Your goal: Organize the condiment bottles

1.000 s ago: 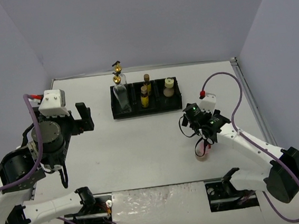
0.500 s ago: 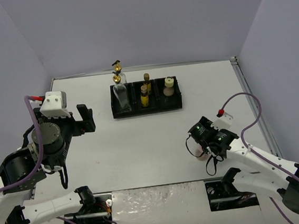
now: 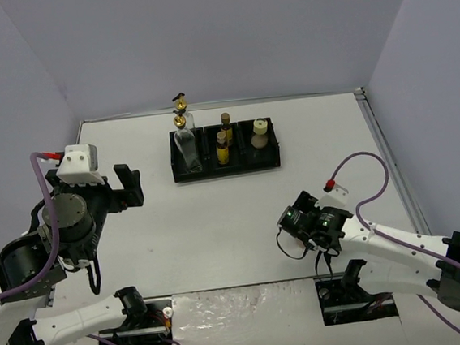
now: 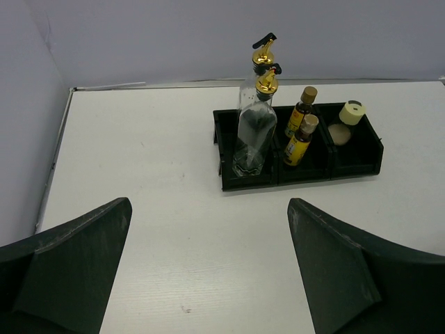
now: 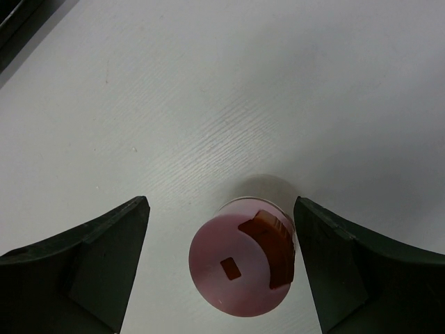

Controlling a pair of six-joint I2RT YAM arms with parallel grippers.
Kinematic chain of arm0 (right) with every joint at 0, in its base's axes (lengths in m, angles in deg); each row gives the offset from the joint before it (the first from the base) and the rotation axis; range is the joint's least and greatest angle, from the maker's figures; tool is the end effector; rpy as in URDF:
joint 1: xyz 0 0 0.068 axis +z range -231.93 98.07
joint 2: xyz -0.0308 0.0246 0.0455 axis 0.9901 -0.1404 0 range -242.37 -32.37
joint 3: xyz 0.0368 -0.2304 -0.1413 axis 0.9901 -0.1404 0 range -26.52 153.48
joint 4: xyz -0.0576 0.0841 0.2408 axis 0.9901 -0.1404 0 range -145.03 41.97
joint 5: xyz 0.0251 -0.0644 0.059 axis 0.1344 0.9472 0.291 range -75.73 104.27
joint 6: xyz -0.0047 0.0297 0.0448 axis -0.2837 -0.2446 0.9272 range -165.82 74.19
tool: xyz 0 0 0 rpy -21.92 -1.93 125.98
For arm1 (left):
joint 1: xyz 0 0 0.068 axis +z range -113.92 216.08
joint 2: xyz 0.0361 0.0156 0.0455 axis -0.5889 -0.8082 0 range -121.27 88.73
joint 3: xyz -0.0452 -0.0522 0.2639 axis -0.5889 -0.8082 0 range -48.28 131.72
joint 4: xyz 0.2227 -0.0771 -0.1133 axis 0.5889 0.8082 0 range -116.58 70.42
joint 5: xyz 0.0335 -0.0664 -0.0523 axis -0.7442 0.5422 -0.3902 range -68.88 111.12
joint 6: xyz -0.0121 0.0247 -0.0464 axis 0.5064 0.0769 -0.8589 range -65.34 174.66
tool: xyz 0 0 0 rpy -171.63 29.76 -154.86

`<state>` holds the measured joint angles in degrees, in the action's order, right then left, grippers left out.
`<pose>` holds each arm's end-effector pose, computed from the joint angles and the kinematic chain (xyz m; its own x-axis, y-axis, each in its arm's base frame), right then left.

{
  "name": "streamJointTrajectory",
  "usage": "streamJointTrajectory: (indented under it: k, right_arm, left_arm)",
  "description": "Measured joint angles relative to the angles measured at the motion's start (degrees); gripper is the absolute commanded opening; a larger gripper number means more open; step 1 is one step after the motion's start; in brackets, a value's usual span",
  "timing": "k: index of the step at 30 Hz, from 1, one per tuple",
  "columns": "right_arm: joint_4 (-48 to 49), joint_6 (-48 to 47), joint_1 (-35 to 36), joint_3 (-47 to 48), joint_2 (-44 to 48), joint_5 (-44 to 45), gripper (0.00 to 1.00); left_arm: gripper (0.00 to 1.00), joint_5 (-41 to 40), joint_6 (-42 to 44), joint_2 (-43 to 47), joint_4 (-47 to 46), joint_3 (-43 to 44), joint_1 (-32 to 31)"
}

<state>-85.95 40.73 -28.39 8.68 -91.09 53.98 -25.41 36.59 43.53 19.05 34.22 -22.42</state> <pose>0.1252 0.1314 0.2073 -0.4679 0.6589 -0.5889 0.4946 0.7475 0.4434 0.0690 -0.0633 0.4828 -0.1375 -0.1838 -0.9733 0.1775 0.9621 -0.2068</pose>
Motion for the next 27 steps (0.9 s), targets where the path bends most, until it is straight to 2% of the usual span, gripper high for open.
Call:
streamJointTrajectory:
  k: [3,5,6,17,20,24,27]
  right_arm:
    - [-0.2,2.6,1.8,-0.2,-0.9,0.3,0.73]
    - [-0.3,4.1,2.7,-0.4,-1.4,0.5,0.62]
    - [-0.5,4.8,3.0,-0.4,-1.7,0.6,0.61]
    - [-0.7,9.5,7.8,-0.7,-4.3,2.5,0.59]
    - [-0.8,10.4,9.4,-0.8,-5.3,3.4,0.54]
    - [-1.2,11.5,11.1,-0.8,-6.8,5.6,0.41]
    - [-1.6,12.1,11.7,-0.6,-7.7,6.7,0.17]
  left_arm:
    - [0.92,0.0,0.0,0.6,0.1,0.0,0.0]
    - [0.92,0.0,0.0,1.0,0.3,0.0,0.0]
    - [0.92,0.0,0.0,1.2,0.4,0.0,0.0]
    - [0.92,0.0,-0.2,1.4,0.9,0.0,0.0]
    - [0.92,0.0,-0.2,1.4,0.9,0.0,0.0]
    - [0.92,0.0,-0.3,1.3,0.9,0.0,0.0]
    - [0.92,0.0,-0.4,1.2,0.9,0.0,0.0]
